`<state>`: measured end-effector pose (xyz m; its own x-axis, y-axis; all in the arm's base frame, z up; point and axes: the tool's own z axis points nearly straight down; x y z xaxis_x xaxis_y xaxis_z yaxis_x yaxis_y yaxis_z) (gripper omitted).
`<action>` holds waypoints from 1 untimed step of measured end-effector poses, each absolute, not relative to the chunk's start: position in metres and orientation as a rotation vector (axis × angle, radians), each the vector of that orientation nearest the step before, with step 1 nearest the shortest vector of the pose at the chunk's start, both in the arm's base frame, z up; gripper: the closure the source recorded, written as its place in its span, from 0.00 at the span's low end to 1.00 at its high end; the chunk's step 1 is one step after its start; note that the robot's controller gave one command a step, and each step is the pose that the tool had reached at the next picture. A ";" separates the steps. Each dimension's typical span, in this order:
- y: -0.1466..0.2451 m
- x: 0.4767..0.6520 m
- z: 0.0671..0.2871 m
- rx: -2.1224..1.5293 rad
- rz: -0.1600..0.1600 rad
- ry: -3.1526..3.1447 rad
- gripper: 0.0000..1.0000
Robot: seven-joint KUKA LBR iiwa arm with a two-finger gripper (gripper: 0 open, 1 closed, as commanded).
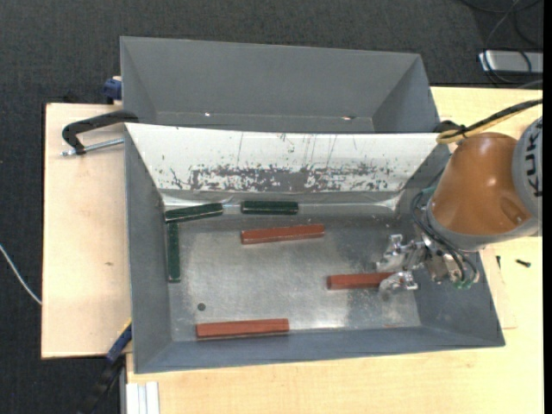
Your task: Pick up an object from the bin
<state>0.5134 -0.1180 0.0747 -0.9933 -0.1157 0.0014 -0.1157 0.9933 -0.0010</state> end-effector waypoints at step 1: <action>-0.119 0.515 0.203 0.310 0.001 -3.132 1.00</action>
Offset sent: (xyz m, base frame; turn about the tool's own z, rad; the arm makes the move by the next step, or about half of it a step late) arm 0.0000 0.0000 0.0000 0.0000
